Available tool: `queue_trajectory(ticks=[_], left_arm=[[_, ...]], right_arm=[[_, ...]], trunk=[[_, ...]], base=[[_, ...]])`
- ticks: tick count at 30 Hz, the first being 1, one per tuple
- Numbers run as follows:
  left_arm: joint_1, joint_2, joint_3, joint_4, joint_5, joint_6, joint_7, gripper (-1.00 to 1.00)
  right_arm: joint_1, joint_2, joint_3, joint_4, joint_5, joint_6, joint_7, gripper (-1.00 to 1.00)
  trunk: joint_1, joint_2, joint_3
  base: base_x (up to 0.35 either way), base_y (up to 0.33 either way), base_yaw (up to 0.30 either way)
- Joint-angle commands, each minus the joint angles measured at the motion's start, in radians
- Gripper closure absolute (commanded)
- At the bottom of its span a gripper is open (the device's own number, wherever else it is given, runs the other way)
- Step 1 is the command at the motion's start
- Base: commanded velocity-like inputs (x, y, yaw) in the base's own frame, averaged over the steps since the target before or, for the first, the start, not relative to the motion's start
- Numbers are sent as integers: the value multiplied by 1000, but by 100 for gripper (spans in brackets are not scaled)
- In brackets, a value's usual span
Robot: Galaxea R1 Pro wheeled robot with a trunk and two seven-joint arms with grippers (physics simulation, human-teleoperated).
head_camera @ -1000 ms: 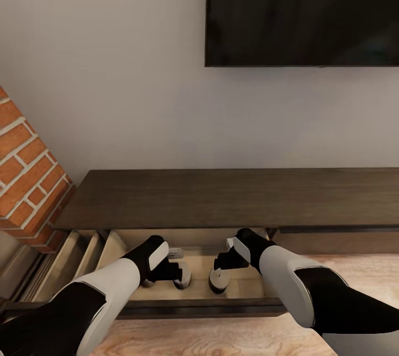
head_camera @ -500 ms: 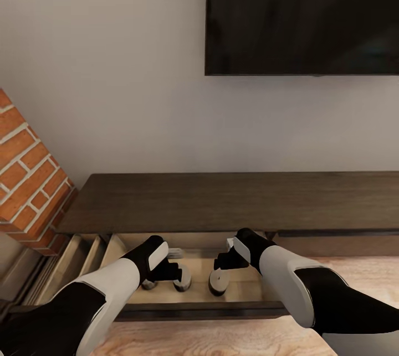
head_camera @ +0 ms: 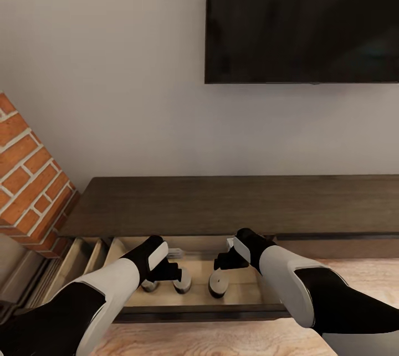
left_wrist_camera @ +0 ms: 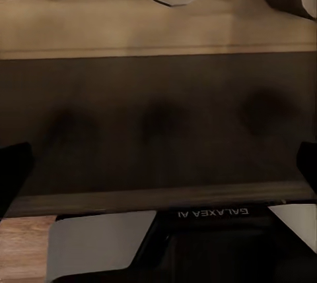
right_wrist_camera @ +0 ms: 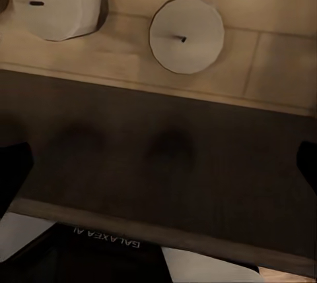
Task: Place each of the two pumpkins and all three candles from the living room inside a cabinet in the living room (use any cabinet), then make sure every cabinet is closed, and position the cauldron so it is next to a table in the living room.
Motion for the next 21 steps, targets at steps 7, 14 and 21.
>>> queue_trajectory(ticks=[7, 14, 21], left_arm=[[0, 0, -5, 5, 10, 3, 8, -100], [0, 0, -5, 29, 11, 3, 8, -100], [0, 0, -7, 33, 12, 3, 8, -100]], right_arm=[[0, 0, 0, -1, 3, 6, 3, -100], [0, 0, 0, -1, 3, 6, 3, -100], [0, 0, 0, -2, 3, 6, 3, -100]], trunk=[[-27, 49, 21], [-54, 98, 43], [-81, 147, 65]], base=[[0, 0, 0], [0, 0, 0], [0, 0, 0]])
